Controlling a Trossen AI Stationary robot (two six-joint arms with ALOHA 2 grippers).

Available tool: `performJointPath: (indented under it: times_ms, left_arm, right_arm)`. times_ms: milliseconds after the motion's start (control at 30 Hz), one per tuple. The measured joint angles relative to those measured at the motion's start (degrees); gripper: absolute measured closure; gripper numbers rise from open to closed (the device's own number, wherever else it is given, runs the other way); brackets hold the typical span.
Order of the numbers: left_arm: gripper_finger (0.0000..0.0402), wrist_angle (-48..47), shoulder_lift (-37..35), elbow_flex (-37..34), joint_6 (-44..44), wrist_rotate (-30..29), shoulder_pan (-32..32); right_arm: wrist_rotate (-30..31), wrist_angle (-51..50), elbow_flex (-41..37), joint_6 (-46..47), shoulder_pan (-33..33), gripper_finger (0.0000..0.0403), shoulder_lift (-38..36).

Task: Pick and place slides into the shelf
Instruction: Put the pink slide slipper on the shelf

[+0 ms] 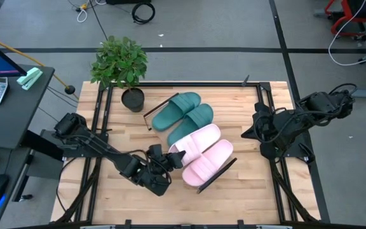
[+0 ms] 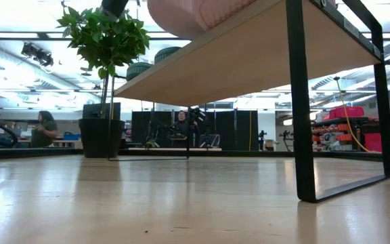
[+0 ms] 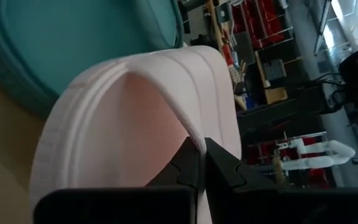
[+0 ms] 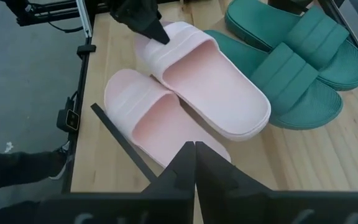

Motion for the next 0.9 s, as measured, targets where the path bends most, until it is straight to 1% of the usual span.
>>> performJointPath:
  times_ms: [233,367,567,800,900]
  left_arm:
    - [0.0391,-2.0,0.0,0.0,-0.9,0.9,-0.1]
    - [0.0391,-2.1,0.0,0.0,-3.4,2.6,-0.5]
    - [0.0389,-2.1,0.0,0.0,-4.9,4.9,-0.9]
    - [0.0392,-1.2,0.0,0.0,-5.3,8.8,-1.2]
    - [0.039,-1.2,-0.1,0.0,-5.1,9.6,-1.2]
  right_arm:
    - [0.0,0.0,0.0,0.0,0.0,0.0392,0.1]
    - [0.0,0.0,0.0,0.0,0.0,0.0391,0.5]
    - [0.0,0.0,0.0,0.0,0.0,0.0391,1.3]
    - [0.0,0.1,0.0,-0.1,-0.1,0.039,1.6]
    - [0.0,0.1,0.0,-0.1,-0.1,0.039,1.6]
